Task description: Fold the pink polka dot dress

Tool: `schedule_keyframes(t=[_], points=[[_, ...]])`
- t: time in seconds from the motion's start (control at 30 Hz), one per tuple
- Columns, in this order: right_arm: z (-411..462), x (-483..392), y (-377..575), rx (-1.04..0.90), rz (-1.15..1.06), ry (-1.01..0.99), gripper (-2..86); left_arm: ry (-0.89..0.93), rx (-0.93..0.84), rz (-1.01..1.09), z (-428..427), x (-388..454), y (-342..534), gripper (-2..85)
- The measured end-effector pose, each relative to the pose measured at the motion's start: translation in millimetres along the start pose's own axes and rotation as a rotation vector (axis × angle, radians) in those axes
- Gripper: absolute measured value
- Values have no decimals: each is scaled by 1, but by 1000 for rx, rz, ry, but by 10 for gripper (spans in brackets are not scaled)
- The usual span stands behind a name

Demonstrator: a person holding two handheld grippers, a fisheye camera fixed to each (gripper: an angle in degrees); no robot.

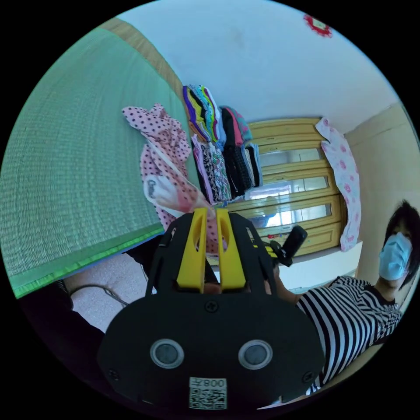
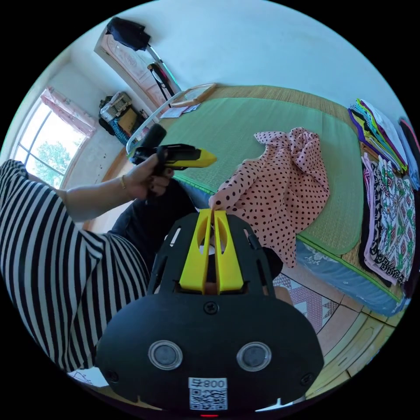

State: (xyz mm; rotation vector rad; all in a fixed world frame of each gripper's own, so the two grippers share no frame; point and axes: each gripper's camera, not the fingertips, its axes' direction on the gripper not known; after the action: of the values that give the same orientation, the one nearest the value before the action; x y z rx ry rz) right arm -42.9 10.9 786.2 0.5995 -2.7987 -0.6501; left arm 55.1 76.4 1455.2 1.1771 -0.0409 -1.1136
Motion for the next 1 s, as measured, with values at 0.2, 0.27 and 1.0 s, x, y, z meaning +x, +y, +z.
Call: schedule_keyframes(t=[0.2,0.27,1.0], points=[[-66,35,24,25,-23,-69,5,-75,-50,-130,13,-29,-30,85],[-84,47,29,36,-22,-77,5,-85,-40,-161,16,-34,-38,88],[-254,261,84,156,56,-144,4,37,57,-253,-44,15,-5,59]])
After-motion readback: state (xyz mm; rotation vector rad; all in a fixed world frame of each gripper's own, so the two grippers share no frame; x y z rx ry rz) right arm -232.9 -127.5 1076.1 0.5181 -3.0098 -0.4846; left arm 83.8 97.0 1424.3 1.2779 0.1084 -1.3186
